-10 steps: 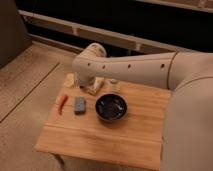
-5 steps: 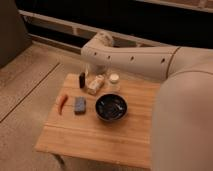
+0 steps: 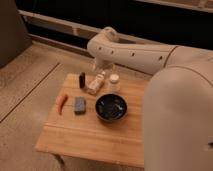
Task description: Place the ceramic cup over the eraser
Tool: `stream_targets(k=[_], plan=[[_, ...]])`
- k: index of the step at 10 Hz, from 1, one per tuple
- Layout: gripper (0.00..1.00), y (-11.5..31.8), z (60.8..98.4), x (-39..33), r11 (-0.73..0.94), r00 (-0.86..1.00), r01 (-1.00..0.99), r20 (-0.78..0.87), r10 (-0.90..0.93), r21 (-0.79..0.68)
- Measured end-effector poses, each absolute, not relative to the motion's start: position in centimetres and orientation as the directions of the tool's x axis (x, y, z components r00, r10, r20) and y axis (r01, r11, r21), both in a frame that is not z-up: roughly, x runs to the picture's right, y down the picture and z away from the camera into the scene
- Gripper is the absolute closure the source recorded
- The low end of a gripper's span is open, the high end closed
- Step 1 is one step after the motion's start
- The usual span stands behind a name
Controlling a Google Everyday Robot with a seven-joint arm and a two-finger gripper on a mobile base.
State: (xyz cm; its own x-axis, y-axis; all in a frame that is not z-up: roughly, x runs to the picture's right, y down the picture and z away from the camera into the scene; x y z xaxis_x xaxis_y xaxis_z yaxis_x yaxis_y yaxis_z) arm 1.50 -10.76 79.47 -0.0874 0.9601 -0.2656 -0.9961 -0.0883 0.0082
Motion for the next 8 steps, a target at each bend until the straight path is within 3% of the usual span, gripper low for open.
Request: stream_targets(k=[6, 8], plan=[[0.35, -11.0, 80.0, 2.7, -0.125, -0.124, -0.992, -0.264, 0.956, 0.013], [0.35, -10.3, 82.4, 3.6, -0.088, -0.105, -0.994, -0.296, 0.950, 0.070]])
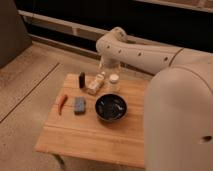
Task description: Place the ceramic cup over the eraser
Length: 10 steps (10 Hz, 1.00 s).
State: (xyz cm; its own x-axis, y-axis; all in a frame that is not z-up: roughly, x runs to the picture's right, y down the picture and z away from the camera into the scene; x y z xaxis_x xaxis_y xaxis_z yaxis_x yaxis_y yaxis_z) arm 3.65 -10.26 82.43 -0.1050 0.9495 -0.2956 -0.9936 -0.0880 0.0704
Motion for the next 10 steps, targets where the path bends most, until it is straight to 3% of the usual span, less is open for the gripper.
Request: stream_targets(k=[5, 10], plan=[[0.35, -13.2, 86.7, 6.2, -0.068, -0.107, -0.988, -0.293, 0.950, 0.141], [0.35, -13.2, 90.4, 7.7, -0.196, -0.218, -0.976, -0.335, 0.917, 0.098]])
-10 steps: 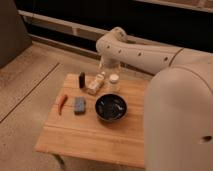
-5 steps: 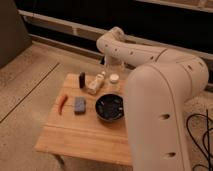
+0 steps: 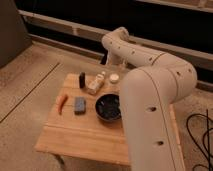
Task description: Place the ceramic cup over the eraser
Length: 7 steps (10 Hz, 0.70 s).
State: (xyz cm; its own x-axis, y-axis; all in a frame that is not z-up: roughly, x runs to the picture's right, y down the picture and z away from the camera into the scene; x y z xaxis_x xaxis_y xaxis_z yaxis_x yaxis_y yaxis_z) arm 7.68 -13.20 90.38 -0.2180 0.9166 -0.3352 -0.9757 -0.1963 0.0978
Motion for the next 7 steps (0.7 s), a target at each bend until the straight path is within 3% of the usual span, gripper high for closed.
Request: stream_targets(k=[7], plan=[[0.35, -11.4, 94.9, 7.2, -0.176, -0.185, -0.983, -0.415, 0.891, 0.061]])
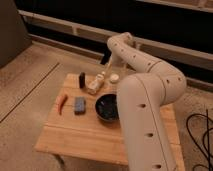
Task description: Place the ceramic cup over the eraser
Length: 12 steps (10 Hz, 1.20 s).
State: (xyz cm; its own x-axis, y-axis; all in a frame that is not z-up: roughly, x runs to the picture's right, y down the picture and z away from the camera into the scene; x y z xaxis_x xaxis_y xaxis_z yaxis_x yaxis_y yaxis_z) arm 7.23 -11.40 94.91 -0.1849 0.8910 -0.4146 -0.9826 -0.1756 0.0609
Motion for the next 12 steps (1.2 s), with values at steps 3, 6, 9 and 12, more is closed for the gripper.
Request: stream_targets(k=[3, 6, 9, 12], plan=[[0.35, -10.6, 96.0, 6.1, -0.191, -0.187, -0.981, -0.440, 0.879, 0.035], [0.35, -9.6, 96.8, 6.3, -0.199, -0.196, -0.979, -0.462, 0.865, 0.043], [0.35, -8.6, 97.4, 6.9, -0.188, -0.199, -0.980, -0.485, 0.851, 0.071], [0.52, -7.6, 97.8, 6.8, -0.186, -0.194, -0.980, -0.513, 0.836, 0.068]])
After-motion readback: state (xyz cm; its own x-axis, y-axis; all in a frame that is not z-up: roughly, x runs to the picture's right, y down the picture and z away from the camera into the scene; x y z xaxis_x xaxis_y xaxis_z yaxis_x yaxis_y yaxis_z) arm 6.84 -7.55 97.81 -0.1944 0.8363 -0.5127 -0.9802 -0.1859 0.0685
